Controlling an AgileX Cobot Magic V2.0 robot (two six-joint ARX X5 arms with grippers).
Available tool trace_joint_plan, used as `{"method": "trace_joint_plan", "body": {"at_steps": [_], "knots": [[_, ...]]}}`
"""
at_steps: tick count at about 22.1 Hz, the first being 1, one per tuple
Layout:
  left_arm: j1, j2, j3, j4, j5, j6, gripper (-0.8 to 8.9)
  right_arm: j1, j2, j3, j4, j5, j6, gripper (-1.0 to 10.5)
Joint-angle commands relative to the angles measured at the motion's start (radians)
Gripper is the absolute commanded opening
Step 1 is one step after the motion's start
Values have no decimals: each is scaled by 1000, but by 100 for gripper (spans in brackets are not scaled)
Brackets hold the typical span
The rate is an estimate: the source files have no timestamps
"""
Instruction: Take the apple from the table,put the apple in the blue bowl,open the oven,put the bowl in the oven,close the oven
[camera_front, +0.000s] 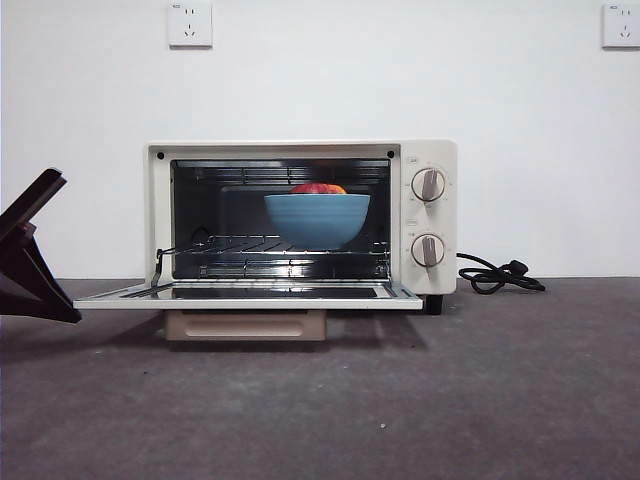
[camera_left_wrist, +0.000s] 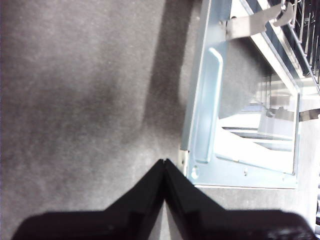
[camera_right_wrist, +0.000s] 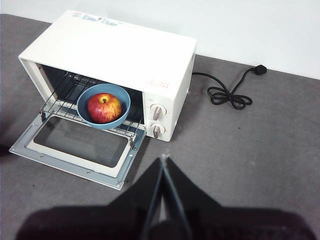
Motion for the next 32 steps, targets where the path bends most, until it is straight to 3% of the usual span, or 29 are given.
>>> {"method": "trace_joint_plan", "body": {"at_steps": [1, 12, 21, 32], "knots": [[-9, 11, -5, 7, 1, -11, -8, 1, -2, -4, -21, 0, 12, -7], [-20, 11, -3, 39, 43, -47, -8, 1, -2, -4, -21, 0, 20, -3], [-42, 11, 10, 169, 100, -187, -8, 1, -2, -4, -21, -1, 35, -3], [-42, 11, 191, 164, 113, -248, -8, 1, -2, -4, -21, -1, 35, -3]]}}
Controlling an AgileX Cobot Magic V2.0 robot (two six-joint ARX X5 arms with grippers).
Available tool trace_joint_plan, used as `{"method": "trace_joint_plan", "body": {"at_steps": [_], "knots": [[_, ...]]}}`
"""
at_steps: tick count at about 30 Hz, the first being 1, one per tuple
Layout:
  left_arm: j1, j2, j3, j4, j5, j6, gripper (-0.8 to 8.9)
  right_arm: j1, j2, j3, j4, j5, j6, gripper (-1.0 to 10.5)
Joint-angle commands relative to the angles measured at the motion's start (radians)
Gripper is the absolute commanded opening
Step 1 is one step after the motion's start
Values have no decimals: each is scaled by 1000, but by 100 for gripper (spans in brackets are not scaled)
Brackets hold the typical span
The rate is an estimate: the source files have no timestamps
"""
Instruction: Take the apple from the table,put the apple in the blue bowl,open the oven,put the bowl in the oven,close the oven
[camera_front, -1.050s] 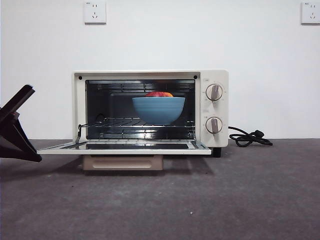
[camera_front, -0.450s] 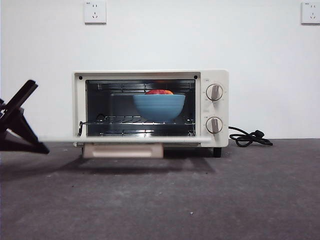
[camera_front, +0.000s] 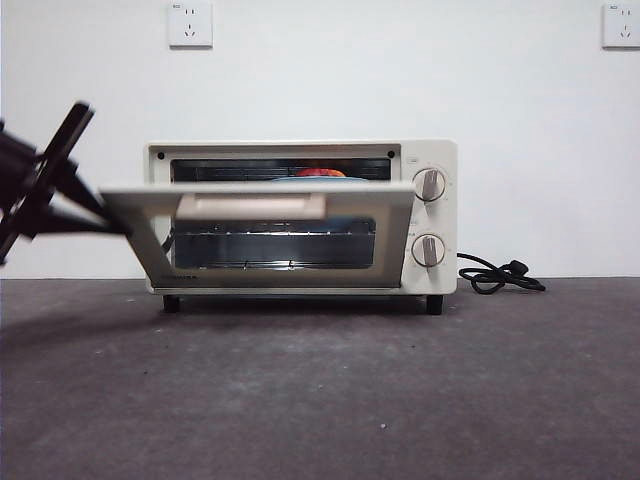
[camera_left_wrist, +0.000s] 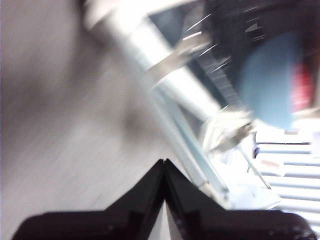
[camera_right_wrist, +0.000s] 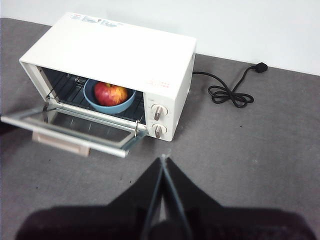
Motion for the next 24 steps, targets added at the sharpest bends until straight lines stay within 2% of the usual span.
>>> {"method": "trace_joint_plan", "body": {"at_steps": [1, 8, 16, 21, 24], "knots": [[-8, 3, 67, 5, 13, -14, -8, 1, -2, -4, -21, 0, 11, -3], [-8, 3, 206, -45, -15, -10, -8, 1, -2, -4, -21, 0, 11, -3], [-8, 3, 251, -47, -4, -10, -8, 1, -2, -4, -21, 0, 11, -3], [-8, 3, 251, -46, 54, -10, -8, 1, -2, -4, -21, 0, 8, -3], [-8, -2, 251, -43, 127, 26, -8, 1, -6, -4, -23, 0, -31, -3]]}}
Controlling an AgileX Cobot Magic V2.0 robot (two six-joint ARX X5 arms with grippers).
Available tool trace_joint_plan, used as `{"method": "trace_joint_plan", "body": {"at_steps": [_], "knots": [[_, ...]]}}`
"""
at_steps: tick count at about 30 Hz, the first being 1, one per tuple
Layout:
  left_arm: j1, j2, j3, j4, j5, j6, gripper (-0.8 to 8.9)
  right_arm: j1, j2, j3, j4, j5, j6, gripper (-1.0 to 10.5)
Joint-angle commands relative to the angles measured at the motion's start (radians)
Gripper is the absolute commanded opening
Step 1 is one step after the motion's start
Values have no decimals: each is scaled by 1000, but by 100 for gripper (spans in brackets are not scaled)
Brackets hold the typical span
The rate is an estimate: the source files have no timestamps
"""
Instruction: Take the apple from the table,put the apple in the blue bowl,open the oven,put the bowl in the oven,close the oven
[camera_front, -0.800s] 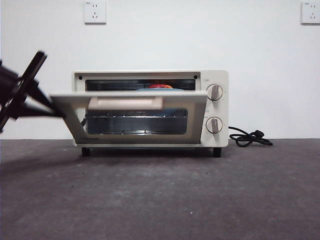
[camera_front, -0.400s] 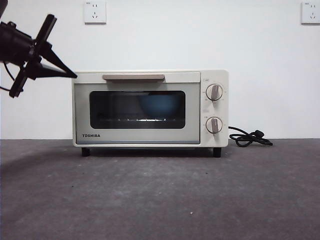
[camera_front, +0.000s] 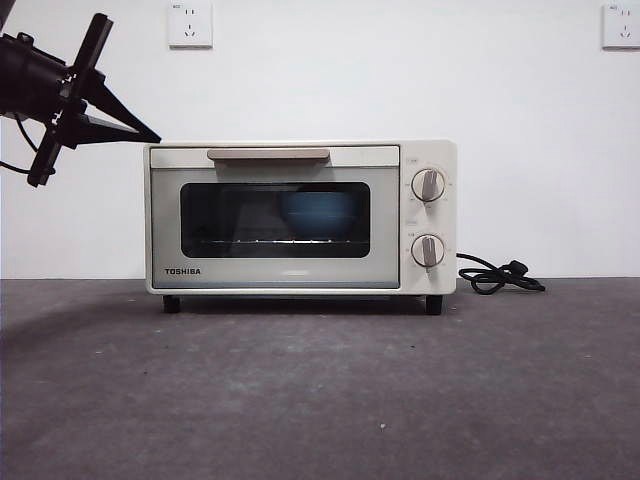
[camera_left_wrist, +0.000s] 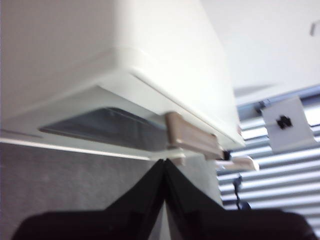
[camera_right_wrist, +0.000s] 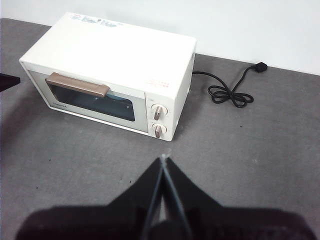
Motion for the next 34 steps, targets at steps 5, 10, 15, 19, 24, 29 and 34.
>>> {"method": "trace_joint_plan", "body": {"at_steps": [5, 10, 15, 19, 24, 29, 34], "knots": [[-13, -69, 1, -131, 77, 195, -7, 1, -55, -5, -23, -1, -67, -3], [-23, -209, 1, -355, -30, 409, -7, 1, -136, -23, -23, 1, -107, -3], [-34, -372, 1, -537, -155, 555, -7, 1, -234, -87, -23, 17, -117, -3], [-42, -507, 1, -632, -289, 626, -7, 1, -315, -187, -23, 16, -105, -3], [-92, -657, 1, -710, -443, 702, -7, 1, -403, -341, -23, 17, -97, -2], [-117, -775, 1, -756, -460, 734, -4, 1, -426, -427, -23, 20, -34, 0], [-117, -842, 2, -799, -460, 733, -4, 1, -411, -434, -23, 19, -35, 1]]}}
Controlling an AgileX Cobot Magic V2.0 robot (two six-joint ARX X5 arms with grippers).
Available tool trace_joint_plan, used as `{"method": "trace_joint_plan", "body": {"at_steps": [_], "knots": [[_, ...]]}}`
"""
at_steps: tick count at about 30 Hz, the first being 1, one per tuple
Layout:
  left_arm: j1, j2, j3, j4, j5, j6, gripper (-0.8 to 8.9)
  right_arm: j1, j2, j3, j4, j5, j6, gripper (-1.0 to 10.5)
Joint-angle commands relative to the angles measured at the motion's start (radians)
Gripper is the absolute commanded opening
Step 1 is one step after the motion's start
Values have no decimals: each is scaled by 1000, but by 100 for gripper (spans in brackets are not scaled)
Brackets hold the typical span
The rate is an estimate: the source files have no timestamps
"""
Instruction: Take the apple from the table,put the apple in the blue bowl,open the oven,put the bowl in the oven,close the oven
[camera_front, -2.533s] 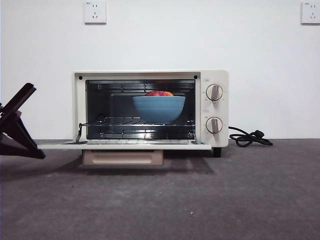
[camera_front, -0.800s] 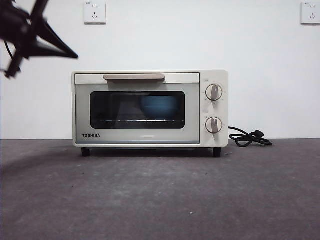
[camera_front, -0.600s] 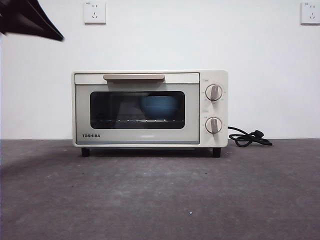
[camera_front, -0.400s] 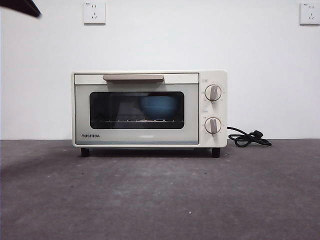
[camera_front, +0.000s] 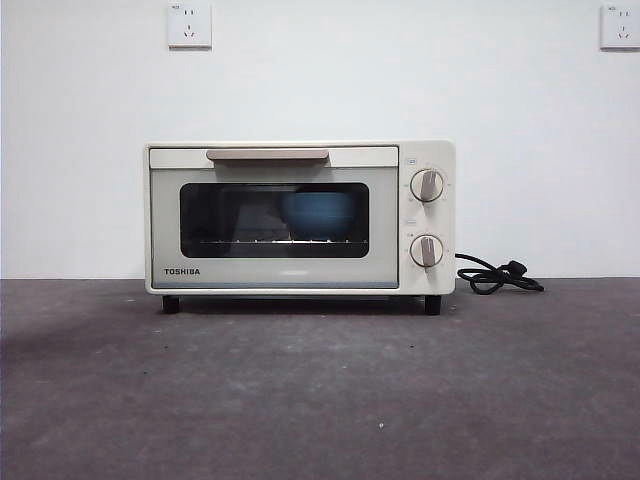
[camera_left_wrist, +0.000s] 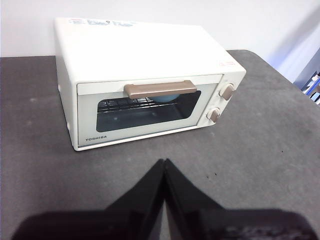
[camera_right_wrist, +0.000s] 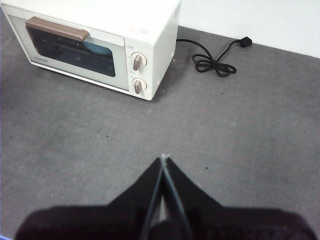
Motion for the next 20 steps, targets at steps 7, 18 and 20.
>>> {"method": "trace_joint_plan", "body": {"at_steps": [7, 18, 20], "knots": [[-3, -3, 1, -5, -2, 18, -4, 1, 23, -3, -21, 1, 16, 1], [-6, 114, 1, -4, -2, 18, -4, 1, 36, -3, -21, 0, 16, 1], [-13, 116, 1, -3, -3, 22, -4, 1, 36, -3, -21, 0, 16, 1]]}}
